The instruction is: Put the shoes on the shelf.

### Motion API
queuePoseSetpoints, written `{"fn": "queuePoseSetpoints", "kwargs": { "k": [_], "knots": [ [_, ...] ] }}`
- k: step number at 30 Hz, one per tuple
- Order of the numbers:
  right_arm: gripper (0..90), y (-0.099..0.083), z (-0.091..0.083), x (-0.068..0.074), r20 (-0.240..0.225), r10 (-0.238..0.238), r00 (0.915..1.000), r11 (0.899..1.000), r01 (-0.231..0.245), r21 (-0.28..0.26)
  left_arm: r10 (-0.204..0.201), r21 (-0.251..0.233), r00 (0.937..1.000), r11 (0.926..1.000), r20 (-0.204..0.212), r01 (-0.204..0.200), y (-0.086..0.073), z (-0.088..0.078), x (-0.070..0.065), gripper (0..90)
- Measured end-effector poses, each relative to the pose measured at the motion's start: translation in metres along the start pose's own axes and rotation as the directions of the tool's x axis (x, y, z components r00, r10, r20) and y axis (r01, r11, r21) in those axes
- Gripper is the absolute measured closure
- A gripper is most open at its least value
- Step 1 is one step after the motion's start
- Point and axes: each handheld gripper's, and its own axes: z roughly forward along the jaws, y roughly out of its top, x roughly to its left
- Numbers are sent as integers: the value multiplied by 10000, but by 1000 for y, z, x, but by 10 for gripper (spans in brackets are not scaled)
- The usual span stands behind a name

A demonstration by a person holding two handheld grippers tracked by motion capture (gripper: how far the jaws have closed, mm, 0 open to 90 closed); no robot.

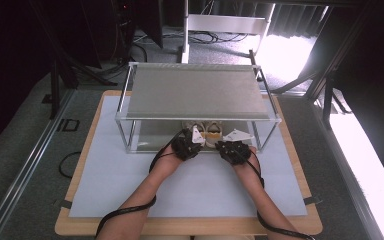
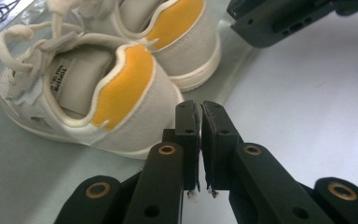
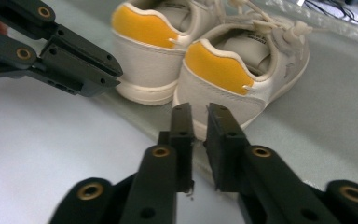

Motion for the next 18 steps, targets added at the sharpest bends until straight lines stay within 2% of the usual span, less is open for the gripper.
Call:
{"fn": "queuePoseSetpoints", "kwargs": {
  "k": [1, 2, 3, 4, 5, 6, 7, 8, 9, 10, 11, 14, 16, 18],
  "knots": [
    [766, 0, 0, 0, 0, 0, 10000, 10000, 0, 0, 0, 0, 10000, 10000, 0, 0, 0, 0, 0, 825],
    [640, -3, -6, 1, -46, -54, 10000, 9999, 54, -132, -91, -266, 10000, 9996, 8, 91, -3, -7, -4, 824],
    [640, -3, -6, 1, -46, -54, 10000, 9999, 54, -132, -91, -266, 10000, 9996, 8, 91, -3, -7, -4, 824],
    [526, -5, -10, 2, -121, -31, 9999, 9997, 28, -233, -225, -538, 9997, 9983, -13, 224, -6, -11, -6, 820],
    [468, -7, -11, 3, -124, -56, 9999, 9995, 52, -304, -517, -622, 9987, 9967, 6, 516, -8, -14, -6, 787],
    [468, -7, -11, 3, -124, -56, 9999, 9995, 52, -304, -517, -622, 9987, 9967, 6, 516, -8, -14, -6, 787],
    [362, -8, -14, 3, -81, 16, 10000, 9999, -17, -123, -913, -653, 9958, 9937, -54, 908, -11, -18, -7, 766],
    [362, -8, -14, 3, -81, 16, 10000, 9999, -17, -123, -913, -653, 9958, 9937, -54, 908, -11, -18, -7, 739],
    [280, -11, -18, 4, -35, -162, 9999, 9997, 161, -158, -1073, -681, 9942, 9920, -54, 1067, -12, -20, -7, 731],
    [280, -11, -18, 4, -35, -162, 9999, 9997, 161, -158, -1218, -737, 9926, 9898, 9, 1215, -14, -22, -7, 731],
    [251, -14, -20, 4, -137, -235, 9996, 9997, 234, -101, -1454, -721, 9894, 9868, -16, 1449, -17, -26, -7, 637],
    [157, -19, -23, 4, -333, -179, 9993, 9996, 172, -214, -1713, -671, 9852, 9829, 66, 1714, -21, -30, -9, 506],
    [143, -22, -23, 4, -268, -240, 9994, 9994, 233, -255, -1715, -672, 9852, 9830, 12, 1712, -23, -32, -11, 384],
    [142, -24, -24, 3, -253, -215, 9994, 9993, 208, -296, -1732, -710, 9849, 9823, 79, 1733, -24, -33, -12, 309]
  ]
}}
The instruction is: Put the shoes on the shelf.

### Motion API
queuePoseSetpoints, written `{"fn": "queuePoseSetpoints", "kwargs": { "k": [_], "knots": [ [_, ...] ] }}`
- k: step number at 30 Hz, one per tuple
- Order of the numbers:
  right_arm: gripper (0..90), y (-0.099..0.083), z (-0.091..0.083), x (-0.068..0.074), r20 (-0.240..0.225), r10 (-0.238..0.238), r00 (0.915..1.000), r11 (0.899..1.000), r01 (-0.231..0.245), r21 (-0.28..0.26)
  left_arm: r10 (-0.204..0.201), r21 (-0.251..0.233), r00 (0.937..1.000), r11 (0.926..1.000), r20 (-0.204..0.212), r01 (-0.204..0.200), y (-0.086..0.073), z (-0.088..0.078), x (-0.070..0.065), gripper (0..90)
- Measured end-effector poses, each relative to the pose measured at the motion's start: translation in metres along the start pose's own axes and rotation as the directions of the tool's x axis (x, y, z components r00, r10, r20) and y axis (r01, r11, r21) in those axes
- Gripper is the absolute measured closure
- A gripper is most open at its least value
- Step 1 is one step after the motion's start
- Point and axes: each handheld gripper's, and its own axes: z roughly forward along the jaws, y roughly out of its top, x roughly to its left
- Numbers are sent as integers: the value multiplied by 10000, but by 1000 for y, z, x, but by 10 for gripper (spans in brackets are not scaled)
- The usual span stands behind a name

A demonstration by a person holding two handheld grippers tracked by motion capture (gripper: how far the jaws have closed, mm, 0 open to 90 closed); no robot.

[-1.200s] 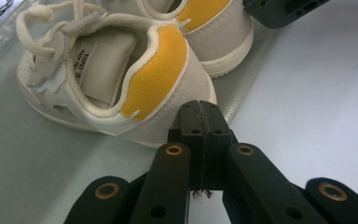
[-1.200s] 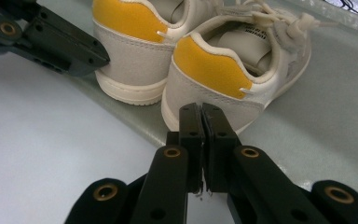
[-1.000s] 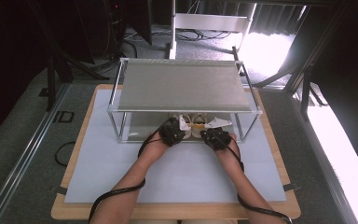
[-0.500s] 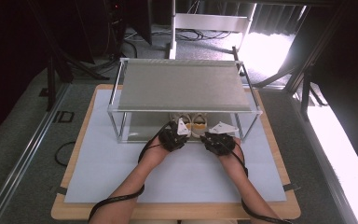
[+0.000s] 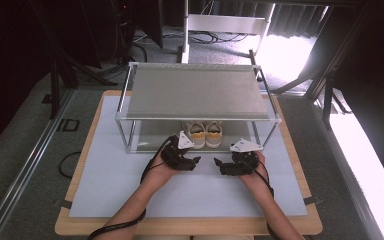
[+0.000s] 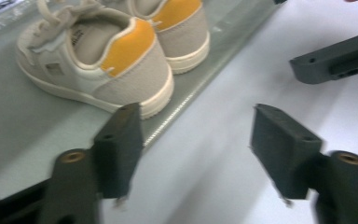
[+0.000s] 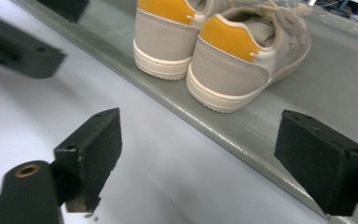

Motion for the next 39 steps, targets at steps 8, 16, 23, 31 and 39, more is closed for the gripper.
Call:
{"fn": "queuePoseSetpoints", "kwargs": {
  "k": [8, 16, 23, 31, 39],
  "knots": [
    [142, -8, -6, -3, 9, 169, 9999, 9999, -169, -9, -69, -268, 9999, 9996, 127, 73, -11, -3, -4, 61],
    [142, -21, -19, -5, 137, 250, 9996, 9996, -252, 154, -487, -266, 9988, 9985, -71, 485, -33, -9, 0, 16],
    [142, -34, -25, -7, 127, 132, 9998, 9997, -135, 203, -549, -382, 9983, 9978, -207, 541, -46, -17, 3, 17],
    [142, -53, -38, -14, 249, 408, 9989, 9989, -413, 198, -864, -781, 9949, 9936, -526, 822, -60, -33, 7, 17],
    [142, -61, -54, -23, 666, 615, 9959, 9980, -621, 70, -1093, -942, 9900, 9904, -896, 1008, -81, -45, 7, 17]
  ]
}}
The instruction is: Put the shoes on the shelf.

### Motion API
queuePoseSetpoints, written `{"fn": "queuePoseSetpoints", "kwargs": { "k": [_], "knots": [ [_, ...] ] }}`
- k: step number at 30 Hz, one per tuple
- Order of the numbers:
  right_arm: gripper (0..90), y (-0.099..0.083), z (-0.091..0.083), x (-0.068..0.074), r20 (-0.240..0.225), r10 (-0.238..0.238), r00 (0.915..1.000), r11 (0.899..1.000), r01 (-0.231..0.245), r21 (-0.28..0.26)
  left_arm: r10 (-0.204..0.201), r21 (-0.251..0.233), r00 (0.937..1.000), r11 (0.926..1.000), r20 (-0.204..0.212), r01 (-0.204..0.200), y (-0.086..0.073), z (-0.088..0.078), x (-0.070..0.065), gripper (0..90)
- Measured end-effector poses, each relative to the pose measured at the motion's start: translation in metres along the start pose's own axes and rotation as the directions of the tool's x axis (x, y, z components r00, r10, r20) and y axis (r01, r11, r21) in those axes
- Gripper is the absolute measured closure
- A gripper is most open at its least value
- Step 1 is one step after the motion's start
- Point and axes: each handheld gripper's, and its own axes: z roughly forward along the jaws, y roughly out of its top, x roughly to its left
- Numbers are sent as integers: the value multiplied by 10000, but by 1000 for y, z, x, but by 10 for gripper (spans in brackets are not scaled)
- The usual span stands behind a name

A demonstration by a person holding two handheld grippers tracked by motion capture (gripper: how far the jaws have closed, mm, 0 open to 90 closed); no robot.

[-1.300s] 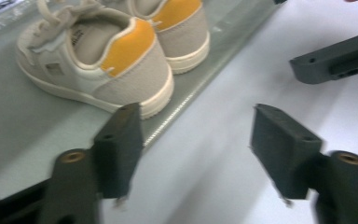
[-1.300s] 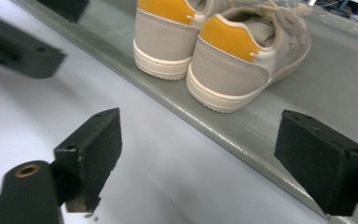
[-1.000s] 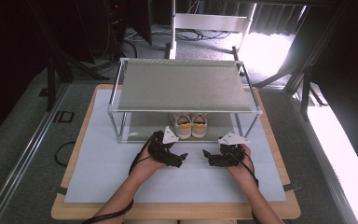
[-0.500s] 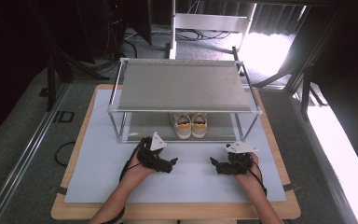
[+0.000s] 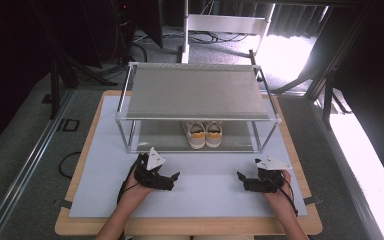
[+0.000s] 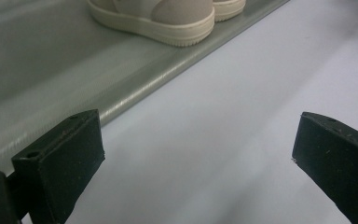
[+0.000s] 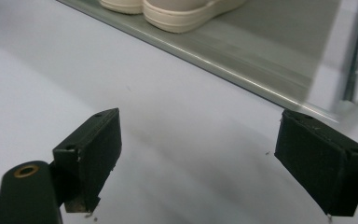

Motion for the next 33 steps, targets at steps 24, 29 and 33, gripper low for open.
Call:
{"fn": "queuePoseSetpoints", "kwargs": {
  "k": [24, 29, 33],
  "knots": [
    [140, -28, -20, -31, 624, 1085, 9921, 9898, -1020, -994, -100, -939, 9955, 9956, -939, 11, -30, -14, -2, 17],
    [146, -28, -20, -32, 596, 1190, 9911, 9882, -1124, -1037, -405, -1221, 9947, 9921, -942, 289, -32, -16, 0, 20],
    [146, -27, -18, -31, 652, 1078, 9920, 9911, -1022, -850, -919, -1746, 9890, 9821, -1158, 708, -35, -20, 3, 42]
  ]
}}
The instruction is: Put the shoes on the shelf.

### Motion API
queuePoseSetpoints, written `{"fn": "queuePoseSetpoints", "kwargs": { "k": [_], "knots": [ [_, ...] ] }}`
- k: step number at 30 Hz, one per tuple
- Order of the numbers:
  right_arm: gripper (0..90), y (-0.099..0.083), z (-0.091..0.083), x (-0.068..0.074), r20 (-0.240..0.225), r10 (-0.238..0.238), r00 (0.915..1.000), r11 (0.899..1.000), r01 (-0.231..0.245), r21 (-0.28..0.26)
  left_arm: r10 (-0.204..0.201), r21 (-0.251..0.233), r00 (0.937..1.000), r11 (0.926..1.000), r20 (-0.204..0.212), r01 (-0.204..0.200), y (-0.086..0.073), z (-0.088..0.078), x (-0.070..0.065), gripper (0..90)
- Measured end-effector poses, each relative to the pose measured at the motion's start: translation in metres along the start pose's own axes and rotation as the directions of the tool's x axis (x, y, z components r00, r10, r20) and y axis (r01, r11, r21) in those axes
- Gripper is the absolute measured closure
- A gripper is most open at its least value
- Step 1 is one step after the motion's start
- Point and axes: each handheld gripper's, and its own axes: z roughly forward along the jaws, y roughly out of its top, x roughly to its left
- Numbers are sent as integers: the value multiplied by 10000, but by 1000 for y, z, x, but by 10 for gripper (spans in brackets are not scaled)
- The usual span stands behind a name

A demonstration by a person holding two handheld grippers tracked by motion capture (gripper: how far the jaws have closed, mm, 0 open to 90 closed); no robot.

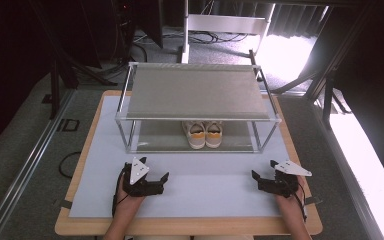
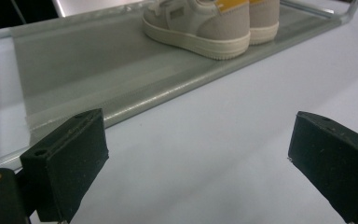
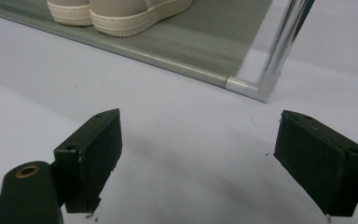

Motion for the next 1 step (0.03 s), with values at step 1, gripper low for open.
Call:
{"fn": "queuePoseSetpoints", "kwargs": {
  "k": [1],
  "knots": [
    [151, 0, 1, 0, -9, -39, 10000, 10000, 39, 69, -63, -105, 10000, 9999, -51, 62, 0, -1, 0, 42]
  ]
}}
